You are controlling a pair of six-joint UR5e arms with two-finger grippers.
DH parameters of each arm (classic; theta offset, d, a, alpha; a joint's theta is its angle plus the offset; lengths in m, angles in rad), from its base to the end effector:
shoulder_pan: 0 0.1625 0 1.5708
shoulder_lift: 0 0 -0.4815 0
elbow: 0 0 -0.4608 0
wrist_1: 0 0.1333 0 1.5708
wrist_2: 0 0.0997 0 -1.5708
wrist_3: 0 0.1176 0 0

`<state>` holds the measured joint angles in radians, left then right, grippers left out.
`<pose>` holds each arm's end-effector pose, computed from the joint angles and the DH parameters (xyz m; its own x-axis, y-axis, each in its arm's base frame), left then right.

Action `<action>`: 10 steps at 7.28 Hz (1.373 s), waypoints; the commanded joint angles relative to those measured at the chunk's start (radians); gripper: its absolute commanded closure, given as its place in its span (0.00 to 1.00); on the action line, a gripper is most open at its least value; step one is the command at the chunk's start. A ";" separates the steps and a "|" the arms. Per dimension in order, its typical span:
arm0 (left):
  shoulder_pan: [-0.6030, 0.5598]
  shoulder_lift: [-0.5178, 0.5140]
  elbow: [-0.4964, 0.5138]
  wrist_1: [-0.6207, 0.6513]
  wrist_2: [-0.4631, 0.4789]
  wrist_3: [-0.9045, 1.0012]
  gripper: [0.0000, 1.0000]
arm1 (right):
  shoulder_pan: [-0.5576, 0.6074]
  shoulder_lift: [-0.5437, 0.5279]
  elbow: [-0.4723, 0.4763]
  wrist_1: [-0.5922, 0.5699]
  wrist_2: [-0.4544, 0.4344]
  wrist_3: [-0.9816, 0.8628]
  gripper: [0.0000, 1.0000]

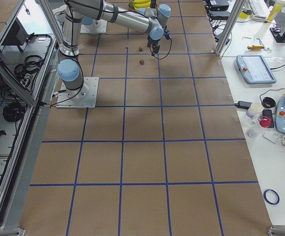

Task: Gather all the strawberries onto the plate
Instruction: 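Move the right gripper to the last strawberry and grasp it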

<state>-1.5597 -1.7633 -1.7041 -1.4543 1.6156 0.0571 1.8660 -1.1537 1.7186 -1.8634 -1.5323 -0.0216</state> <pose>-0.1213 -0.6032 0.3520 -0.9980 0.0540 -0.0319 0.0462 0.9766 0.2100 0.3206 -0.5805 0.2160 -0.9528 -0.3006 -0.0429 -0.3009 0.9152 0.2681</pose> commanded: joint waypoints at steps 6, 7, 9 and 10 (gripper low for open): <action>-0.016 -0.001 -0.023 0.000 -0.005 -0.002 0.00 | -0.010 0.018 0.098 -0.008 -0.006 0.009 0.14; -0.016 -0.001 -0.023 0.002 -0.005 0.001 0.00 | -0.008 0.022 0.098 -0.008 -0.006 0.009 0.35; -0.016 -0.002 -0.023 0.002 -0.003 0.006 0.00 | -0.008 0.022 0.099 -0.008 -0.006 0.009 0.78; -0.016 -0.002 -0.023 0.002 -0.002 0.007 0.00 | -0.010 0.022 0.098 -0.006 -0.006 0.014 1.00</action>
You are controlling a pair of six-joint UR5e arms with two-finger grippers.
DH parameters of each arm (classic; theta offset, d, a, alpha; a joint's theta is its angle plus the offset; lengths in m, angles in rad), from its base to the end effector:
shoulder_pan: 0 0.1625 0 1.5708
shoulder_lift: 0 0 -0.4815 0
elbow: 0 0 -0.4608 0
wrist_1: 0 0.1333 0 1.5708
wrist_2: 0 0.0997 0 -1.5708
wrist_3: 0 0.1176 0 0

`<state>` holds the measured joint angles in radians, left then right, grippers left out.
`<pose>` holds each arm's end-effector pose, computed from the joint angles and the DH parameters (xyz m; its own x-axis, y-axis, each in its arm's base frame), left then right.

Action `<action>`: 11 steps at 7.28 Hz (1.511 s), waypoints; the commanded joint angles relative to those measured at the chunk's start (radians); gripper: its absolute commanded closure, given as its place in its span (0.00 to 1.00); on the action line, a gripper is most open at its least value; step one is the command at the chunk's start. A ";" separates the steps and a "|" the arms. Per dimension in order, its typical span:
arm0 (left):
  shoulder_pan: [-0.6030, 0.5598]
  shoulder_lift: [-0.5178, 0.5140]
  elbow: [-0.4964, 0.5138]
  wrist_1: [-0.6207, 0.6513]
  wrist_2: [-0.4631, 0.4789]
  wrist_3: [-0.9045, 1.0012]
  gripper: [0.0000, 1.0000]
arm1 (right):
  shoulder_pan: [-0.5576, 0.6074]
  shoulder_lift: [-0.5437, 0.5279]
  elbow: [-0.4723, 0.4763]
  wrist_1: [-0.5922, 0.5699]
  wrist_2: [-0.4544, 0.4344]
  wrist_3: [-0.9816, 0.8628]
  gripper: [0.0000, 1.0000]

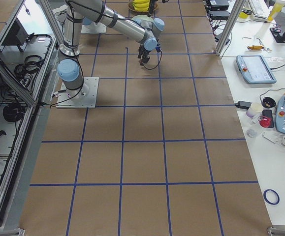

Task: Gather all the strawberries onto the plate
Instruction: 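Carry the last strawberry toward the plate and release it beside the others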

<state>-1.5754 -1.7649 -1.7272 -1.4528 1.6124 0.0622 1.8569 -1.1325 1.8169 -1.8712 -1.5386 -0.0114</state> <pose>-0.1311 -0.5950 0.3394 -0.9969 0.0746 -0.0261 0.0666 0.9703 0.2325 0.3036 -0.5463 0.1608 -0.9592 -0.2806 -0.0341 -0.2726 0.8863 0.3743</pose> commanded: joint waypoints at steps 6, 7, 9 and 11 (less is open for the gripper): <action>0.015 0.016 0.014 0.037 0.006 0.007 0.00 | -0.021 -0.032 -0.203 0.017 0.003 0.028 1.00; 0.015 0.016 0.014 0.035 0.007 0.007 0.00 | -0.003 -0.041 -0.237 0.018 0.021 0.066 1.00; 0.031 0.024 0.015 0.035 0.007 0.007 0.00 | 0.051 -0.041 -0.289 0.011 0.102 0.137 1.00; 0.081 0.045 0.017 0.037 0.003 0.019 0.00 | 0.129 -0.017 -0.306 -0.020 0.150 0.183 1.00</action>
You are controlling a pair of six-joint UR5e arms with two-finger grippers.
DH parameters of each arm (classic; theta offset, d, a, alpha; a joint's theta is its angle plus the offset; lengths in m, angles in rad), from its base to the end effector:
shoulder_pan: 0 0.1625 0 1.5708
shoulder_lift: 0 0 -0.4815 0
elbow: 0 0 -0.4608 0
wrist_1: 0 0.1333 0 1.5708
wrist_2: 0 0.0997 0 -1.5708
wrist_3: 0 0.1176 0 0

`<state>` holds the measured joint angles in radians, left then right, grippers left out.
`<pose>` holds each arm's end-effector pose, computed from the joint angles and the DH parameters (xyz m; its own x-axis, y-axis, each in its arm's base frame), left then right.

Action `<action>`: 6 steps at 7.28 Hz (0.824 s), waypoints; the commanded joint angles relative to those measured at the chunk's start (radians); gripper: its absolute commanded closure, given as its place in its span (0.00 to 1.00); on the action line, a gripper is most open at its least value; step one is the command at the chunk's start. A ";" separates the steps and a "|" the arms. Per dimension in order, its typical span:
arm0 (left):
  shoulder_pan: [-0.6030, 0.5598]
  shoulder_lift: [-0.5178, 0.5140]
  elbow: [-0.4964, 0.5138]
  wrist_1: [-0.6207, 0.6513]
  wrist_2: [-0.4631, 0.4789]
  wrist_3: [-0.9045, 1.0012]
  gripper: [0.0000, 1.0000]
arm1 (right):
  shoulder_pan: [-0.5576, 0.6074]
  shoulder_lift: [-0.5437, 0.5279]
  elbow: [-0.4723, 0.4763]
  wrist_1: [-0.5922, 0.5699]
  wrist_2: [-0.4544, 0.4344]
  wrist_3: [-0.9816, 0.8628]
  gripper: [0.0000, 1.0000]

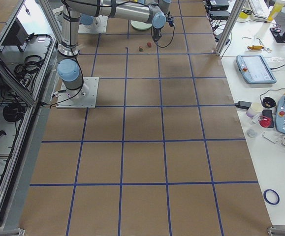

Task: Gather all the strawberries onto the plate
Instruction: 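Carry the last strawberry toward the plate and release it beside the others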

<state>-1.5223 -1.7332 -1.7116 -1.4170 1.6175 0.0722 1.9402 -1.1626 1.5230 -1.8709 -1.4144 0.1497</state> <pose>-0.0986 -0.6042 0.3691 -0.9989 0.0299 -0.0353 0.0242 0.9881 0.1518 0.3995 -0.6119 0.3200 -0.9680 -0.2052 -0.1447 -0.2185 0.9723 0.0828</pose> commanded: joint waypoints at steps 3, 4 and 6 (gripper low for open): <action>0.045 0.024 0.001 0.000 -0.007 0.032 0.00 | 0.126 0.098 -0.009 -0.099 0.148 0.031 1.00; 0.044 0.023 0.001 0.000 -0.011 0.028 0.00 | 0.147 0.122 -0.007 -0.135 0.179 0.034 1.00; 0.044 0.021 0.003 0.001 -0.011 0.029 0.00 | 0.170 0.162 0.003 -0.143 0.180 0.031 1.00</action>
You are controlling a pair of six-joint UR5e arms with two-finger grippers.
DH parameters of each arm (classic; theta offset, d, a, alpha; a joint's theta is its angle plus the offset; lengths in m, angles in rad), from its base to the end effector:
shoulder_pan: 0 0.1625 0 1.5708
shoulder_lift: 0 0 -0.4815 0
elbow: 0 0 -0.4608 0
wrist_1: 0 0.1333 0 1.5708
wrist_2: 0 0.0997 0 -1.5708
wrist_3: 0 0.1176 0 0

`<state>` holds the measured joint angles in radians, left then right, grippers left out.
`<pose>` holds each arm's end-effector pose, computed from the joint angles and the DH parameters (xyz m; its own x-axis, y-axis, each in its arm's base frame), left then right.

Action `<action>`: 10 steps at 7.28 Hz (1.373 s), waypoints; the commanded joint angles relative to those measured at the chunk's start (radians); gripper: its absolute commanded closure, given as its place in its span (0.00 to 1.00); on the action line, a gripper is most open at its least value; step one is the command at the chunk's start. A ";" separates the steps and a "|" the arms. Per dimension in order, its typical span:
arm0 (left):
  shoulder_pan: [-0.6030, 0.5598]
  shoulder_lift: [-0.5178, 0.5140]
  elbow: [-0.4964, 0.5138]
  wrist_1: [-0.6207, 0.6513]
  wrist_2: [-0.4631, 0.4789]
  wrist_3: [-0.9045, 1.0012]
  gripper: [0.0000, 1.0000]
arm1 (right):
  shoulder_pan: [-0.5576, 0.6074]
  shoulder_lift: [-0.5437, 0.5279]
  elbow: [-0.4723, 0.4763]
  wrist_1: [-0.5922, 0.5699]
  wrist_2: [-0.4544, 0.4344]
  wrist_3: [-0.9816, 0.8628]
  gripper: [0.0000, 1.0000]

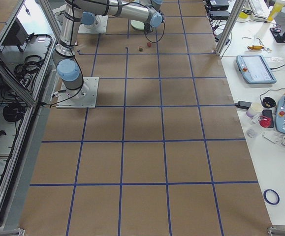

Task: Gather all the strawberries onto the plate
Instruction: 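Carry the last strawberry toward the plate and release it beside the others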

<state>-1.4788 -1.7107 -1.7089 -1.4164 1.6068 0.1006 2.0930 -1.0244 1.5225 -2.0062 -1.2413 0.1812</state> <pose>-0.0739 -0.6040 0.3839 -0.9997 0.0123 -0.0232 0.0093 0.9920 0.1263 0.5214 -0.5624 0.2364 -0.9063 -0.2911 -0.3063 -0.3400 0.9327 0.1198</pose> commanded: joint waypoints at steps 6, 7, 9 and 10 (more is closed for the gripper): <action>0.000 -0.004 -0.003 0.001 -0.001 -0.001 0.00 | 0.022 0.056 0.013 -0.013 -0.009 -0.003 0.33; 0.000 -0.006 -0.003 0.001 -0.001 -0.001 0.00 | 0.021 0.050 0.002 -0.013 -0.016 0.003 0.13; -0.005 -0.013 -0.006 -0.001 -0.001 -0.001 0.00 | 0.001 -0.038 -0.001 0.022 -0.142 0.017 0.00; -0.009 -0.012 -0.002 0.002 0.008 0.007 0.00 | -0.043 -0.104 -0.005 0.147 -0.150 0.017 0.00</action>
<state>-1.4827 -1.7227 -1.7129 -1.4162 1.6083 0.1013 2.0907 -1.0530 1.5219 -1.9660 -1.3609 0.1917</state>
